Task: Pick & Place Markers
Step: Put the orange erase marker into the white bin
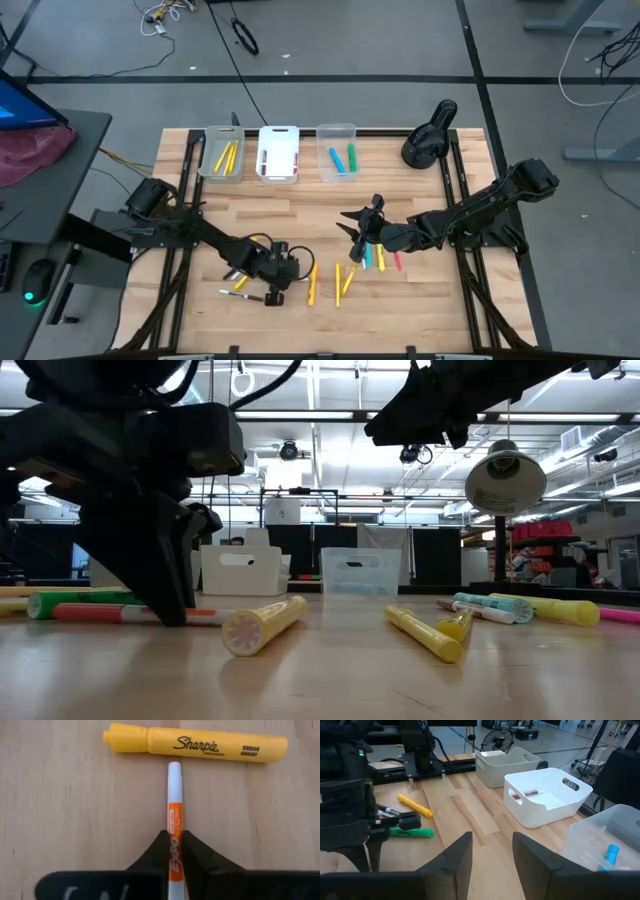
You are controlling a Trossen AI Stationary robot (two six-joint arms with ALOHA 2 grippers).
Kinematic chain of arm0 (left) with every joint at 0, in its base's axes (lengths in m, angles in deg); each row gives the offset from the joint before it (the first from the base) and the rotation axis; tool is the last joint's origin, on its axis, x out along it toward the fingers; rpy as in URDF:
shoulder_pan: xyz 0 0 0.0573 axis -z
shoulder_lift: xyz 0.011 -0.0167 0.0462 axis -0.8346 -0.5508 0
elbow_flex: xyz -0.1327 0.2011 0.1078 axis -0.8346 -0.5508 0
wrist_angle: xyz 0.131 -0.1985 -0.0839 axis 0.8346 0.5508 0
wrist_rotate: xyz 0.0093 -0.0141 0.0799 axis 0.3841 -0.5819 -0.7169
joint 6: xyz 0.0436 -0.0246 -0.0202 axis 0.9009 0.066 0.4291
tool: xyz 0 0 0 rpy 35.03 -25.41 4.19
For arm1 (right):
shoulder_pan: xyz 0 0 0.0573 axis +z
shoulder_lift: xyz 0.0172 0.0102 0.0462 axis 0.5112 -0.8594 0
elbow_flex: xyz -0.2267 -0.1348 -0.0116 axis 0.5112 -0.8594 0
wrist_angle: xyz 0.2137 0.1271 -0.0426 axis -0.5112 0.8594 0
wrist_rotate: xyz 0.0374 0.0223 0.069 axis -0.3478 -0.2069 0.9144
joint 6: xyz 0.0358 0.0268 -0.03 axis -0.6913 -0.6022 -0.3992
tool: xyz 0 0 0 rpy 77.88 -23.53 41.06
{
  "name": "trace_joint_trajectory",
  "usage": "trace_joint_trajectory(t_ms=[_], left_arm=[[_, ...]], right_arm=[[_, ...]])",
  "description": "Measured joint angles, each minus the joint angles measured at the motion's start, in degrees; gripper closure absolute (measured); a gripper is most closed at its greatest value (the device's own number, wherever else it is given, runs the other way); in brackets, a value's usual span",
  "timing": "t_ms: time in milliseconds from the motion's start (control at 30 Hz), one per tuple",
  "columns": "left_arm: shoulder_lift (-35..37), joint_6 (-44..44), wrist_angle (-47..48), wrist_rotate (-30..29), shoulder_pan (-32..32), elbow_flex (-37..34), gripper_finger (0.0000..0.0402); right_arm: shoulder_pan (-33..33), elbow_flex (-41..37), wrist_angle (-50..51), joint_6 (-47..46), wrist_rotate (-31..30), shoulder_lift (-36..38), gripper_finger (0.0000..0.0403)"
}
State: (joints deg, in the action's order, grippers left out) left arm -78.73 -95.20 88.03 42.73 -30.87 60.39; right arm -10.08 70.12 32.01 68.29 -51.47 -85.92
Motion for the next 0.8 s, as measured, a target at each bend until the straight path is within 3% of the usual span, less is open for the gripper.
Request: trace_joint_trajectory(t_ms=[100, 367, 500, 667, 800], left_arm=[[0.97, 0.01, -0.18, -0.02, -1.06, -0.16, 0.0369], [8.91, 0.04, 3.22, -7.51, -4.85, -0.31, 0.0371], [15.27, 0.91, 6.49, -14.64, -7.60, -0.32, 0.0365], [23.89, 2.15, 6.84, -25.70, -15.10, -0.29, 0.0367], [27.38, 5.79, 2.79, -26.78, -25.51, -0.20, 0.0369]], right_arm=[[0.00, 0.00, 0.00, 0.12, 0.00, 0.00, 0.0259], [0.00, 0.00, 0.02, 0.12, -0.02, 0.00, 0.0259], [0.00, 0.00, 0.02, 0.12, -0.01, 0.00, 0.0259], [-0.03, 0.00, 0.00, 0.12, -0.05, 0.00, 0.0259], [-0.24, 0.00, 0.00, 0.30, -0.17, 0.00, 0.0259]])
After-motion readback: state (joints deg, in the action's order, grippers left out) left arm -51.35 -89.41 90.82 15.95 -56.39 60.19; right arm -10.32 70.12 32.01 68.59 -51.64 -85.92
